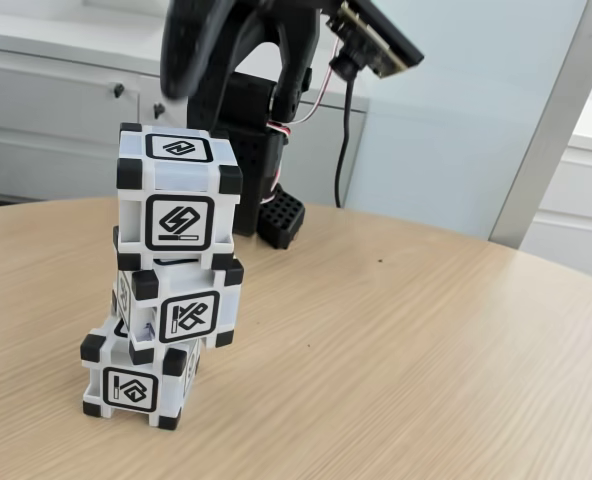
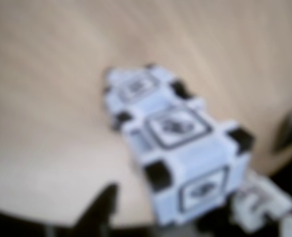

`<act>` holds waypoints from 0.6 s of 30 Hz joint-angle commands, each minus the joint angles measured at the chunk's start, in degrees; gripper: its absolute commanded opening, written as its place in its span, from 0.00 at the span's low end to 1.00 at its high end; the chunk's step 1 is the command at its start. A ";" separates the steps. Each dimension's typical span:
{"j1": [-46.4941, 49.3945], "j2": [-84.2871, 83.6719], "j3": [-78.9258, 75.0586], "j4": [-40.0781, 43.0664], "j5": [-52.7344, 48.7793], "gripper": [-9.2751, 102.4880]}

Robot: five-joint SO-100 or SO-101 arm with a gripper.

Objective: Stack cubes from left to right.

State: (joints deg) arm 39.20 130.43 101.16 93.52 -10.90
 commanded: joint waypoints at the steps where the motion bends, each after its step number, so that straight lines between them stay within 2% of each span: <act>1: -0.35 5.71 -1.23 0.26 0.88 0.44; 11: -0.88 17.40 -1.23 0.18 6.15 0.26; 18: -8.88 20.74 -1.14 0.18 12.04 0.24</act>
State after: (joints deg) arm 31.99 150.64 101.07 93.60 -0.88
